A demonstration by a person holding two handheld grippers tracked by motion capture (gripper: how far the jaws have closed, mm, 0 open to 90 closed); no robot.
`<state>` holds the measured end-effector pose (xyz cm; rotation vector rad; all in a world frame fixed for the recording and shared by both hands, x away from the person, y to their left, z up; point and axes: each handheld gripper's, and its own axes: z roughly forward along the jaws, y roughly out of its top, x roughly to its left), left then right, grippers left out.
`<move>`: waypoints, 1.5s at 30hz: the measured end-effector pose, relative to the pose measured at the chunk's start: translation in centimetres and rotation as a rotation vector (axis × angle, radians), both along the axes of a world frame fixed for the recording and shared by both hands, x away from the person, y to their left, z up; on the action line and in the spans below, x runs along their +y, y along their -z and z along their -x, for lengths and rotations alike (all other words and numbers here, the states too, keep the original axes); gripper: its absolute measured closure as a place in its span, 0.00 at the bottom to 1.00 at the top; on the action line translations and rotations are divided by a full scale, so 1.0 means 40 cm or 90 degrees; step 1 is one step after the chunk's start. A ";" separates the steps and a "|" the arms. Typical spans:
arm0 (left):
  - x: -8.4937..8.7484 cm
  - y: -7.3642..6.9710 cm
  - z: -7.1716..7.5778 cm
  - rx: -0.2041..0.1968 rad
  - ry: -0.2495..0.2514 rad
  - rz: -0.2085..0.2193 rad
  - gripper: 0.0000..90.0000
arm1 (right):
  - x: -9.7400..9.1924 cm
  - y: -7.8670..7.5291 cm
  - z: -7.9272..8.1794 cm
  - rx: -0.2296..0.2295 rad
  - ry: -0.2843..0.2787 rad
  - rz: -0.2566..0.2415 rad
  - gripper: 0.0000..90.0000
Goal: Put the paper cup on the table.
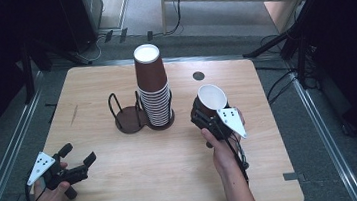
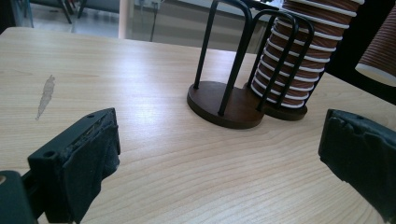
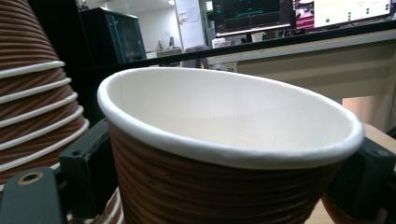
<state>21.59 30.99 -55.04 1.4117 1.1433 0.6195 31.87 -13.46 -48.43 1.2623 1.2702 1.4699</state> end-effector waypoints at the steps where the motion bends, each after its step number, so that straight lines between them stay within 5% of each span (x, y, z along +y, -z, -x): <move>1: -0.001 0.001 -0.001 0.000 0.000 -0.001 0.00 | -0.005 0.001 -0.006 -0.002 0.003 0.004 0.12; 15: -0.001 0.003 -0.010 0.003 -0.004 -0.001 0.00 | -0.052 0.041 -0.074 0.021 0.048 0.029 0.12; 29: 0.007 0.003 -0.007 0.005 -0.010 0.001 0.00 | -0.072 0.069 -0.149 0.028 0.093 0.112 0.12; 45: 0.005 0.004 -0.007 0.007 -0.012 0.001 0.00 | -0.078 0.098 -0.180 0.054 0.100 0.123 0.11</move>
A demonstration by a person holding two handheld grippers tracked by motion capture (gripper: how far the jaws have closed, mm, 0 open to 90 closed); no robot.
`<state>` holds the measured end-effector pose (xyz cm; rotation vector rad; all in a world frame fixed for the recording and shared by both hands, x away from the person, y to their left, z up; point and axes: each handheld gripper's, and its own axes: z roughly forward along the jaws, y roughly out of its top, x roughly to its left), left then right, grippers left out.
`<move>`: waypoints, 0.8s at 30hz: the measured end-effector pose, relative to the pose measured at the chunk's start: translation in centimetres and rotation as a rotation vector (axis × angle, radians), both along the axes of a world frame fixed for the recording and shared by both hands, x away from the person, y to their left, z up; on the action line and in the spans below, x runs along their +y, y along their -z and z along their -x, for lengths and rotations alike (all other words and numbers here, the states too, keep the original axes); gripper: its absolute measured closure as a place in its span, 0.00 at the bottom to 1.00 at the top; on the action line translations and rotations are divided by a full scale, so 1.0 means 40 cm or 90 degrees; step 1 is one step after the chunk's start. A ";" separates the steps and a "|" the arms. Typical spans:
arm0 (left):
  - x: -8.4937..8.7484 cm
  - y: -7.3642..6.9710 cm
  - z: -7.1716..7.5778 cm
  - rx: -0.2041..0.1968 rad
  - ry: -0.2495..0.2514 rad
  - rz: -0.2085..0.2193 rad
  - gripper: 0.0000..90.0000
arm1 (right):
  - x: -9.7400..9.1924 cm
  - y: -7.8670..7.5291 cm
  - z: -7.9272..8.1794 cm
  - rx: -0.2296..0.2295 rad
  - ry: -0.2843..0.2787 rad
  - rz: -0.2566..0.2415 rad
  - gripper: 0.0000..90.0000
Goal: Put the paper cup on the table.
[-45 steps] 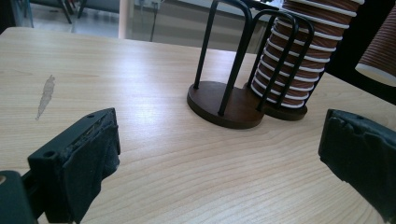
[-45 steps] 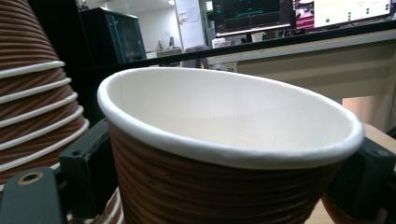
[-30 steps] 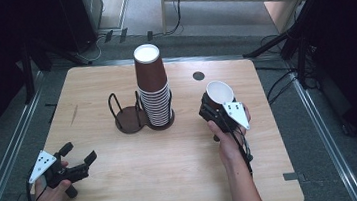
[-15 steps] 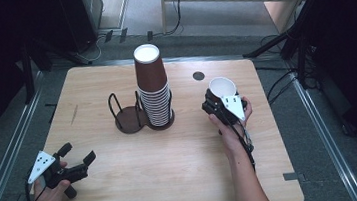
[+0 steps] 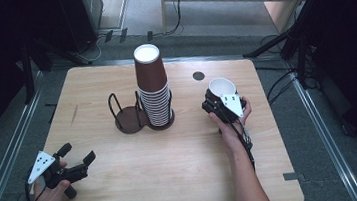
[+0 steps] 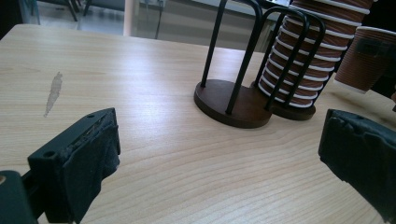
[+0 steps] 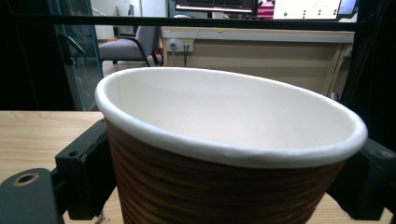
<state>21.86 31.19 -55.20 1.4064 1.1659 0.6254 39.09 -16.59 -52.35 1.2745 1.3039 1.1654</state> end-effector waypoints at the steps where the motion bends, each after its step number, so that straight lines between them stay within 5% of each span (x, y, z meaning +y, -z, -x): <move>1: 0.000 0.000 0.000 0.000 0.000 0.000 0.00 | 0.000 0.002 -0.001 0.002 0.000 0.000 0.10; 15: -0.001 0.000 0.000 0.007 0.003 0.011 0.00 | -0.001 0.021 -0.006 0.019 -0.012 0.038 0.08; 24: 0.002 0.000 -0.001 0.006 -0.002 0.012 0.00 | -0.001 0.034 -0.004 0.034 -0.016 0.036 0.05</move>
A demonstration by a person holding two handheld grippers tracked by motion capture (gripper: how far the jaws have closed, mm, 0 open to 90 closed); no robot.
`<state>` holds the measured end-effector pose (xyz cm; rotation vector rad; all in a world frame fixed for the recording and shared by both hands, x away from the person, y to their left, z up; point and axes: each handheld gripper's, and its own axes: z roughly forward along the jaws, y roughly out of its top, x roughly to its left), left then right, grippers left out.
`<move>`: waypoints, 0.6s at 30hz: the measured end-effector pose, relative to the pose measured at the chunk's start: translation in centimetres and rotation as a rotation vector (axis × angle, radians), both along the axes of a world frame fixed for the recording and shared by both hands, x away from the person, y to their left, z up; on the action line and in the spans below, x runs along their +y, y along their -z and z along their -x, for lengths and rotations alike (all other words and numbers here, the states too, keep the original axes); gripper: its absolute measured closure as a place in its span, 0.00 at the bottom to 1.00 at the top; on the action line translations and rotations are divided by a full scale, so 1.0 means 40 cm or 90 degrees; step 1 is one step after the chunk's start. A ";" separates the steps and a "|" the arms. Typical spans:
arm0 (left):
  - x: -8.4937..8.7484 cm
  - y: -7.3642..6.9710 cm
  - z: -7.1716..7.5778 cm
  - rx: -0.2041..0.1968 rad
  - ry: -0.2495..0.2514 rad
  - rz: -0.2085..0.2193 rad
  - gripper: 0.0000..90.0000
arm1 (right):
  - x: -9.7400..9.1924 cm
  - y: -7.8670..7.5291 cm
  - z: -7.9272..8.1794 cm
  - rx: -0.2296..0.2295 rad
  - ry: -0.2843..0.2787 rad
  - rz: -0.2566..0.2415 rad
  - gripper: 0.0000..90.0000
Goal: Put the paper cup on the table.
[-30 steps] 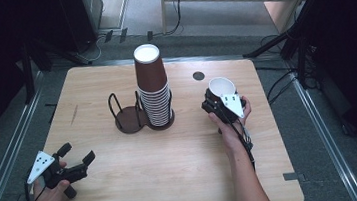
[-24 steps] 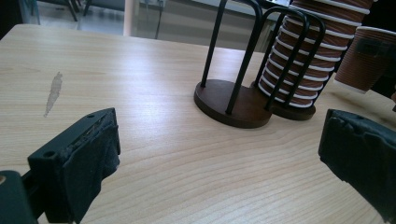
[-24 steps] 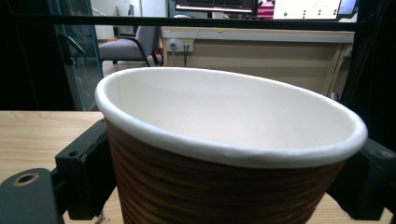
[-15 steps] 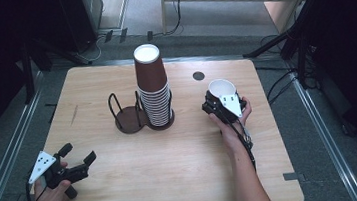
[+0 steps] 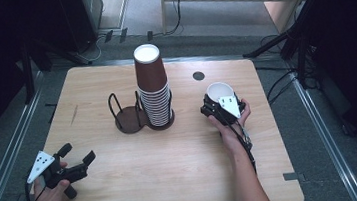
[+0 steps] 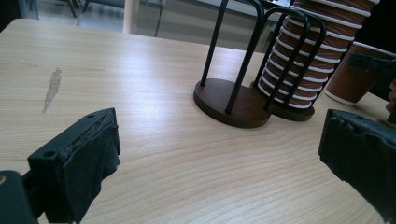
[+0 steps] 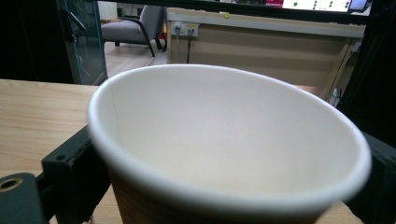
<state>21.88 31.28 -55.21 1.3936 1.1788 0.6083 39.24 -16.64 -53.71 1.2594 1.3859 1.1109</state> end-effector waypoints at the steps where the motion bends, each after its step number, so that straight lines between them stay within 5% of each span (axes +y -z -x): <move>1: 0.000 0.000 0.000 0.000 0.000 -0.001 0.00 | -0.001 0.000 0.000 0.000 -0.001 0.000 0.05; 18: 0.000 -0.001 0.001 -0.001 -0.002 0.000 0.00 | -0.014 -0.027 0.046 0.008 -0.050 -0.044 0.00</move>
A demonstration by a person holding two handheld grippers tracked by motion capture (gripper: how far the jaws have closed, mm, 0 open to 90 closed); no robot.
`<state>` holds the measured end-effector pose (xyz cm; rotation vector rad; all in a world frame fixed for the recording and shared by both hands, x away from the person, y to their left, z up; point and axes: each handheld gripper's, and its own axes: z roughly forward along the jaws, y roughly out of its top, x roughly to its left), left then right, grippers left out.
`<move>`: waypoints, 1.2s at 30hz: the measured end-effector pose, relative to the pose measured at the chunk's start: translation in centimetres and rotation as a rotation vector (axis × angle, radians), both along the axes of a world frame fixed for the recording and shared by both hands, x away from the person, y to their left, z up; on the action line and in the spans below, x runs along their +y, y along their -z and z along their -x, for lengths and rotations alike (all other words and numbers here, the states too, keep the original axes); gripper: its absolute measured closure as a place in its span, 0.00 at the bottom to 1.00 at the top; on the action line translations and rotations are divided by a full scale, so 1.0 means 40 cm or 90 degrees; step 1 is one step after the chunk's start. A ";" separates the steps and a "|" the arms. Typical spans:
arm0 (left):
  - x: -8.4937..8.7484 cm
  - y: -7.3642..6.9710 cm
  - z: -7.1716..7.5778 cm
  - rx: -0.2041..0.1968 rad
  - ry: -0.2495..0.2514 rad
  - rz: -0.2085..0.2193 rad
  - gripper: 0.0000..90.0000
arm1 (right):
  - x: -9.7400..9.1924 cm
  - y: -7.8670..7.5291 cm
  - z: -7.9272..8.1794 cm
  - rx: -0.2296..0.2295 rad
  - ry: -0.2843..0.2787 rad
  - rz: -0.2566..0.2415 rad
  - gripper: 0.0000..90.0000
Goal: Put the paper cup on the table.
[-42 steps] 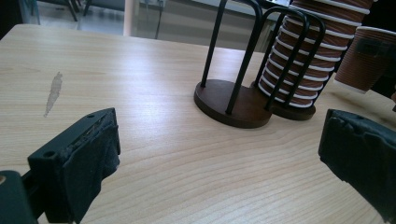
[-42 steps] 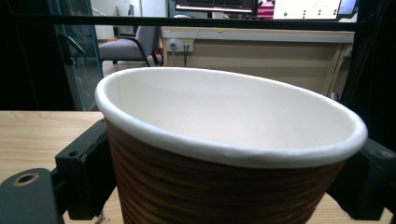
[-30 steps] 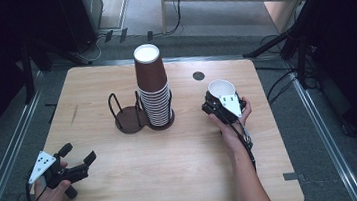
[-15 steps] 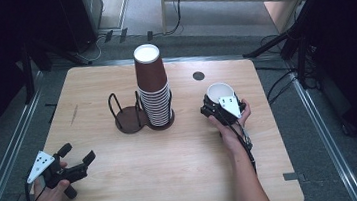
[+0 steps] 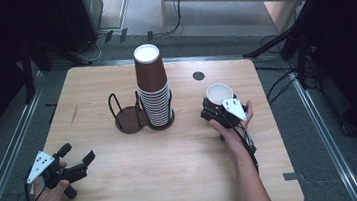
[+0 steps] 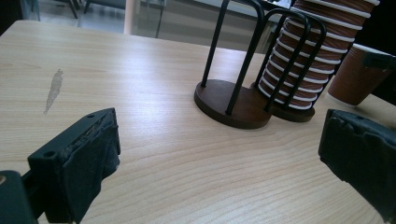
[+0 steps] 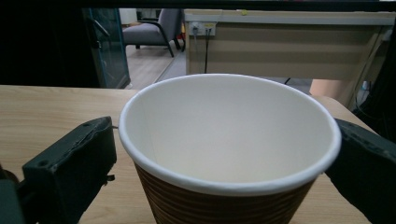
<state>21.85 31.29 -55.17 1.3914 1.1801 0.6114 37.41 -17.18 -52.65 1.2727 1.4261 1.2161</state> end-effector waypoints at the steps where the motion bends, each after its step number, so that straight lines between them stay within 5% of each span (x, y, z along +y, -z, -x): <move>1: 0.000 0.000 0.000 0.000 0.000 0.000 0.00 | -0.001 -0.003 0.004 -0.003 -0.002 -0.003 0.00; 25: 0.002 0.000 0.001 -0.001 -0.004 0.000 0.00 | -0.035 -0.047 0.110 -0.044 -0.035 -0.041 0.00; 36: 0.005 -0.001 0.003 -0.001 -0.006 -0.003 0.00 | -0.085 -0.043 0.167 -0.048 -0.034 -0.048 0.00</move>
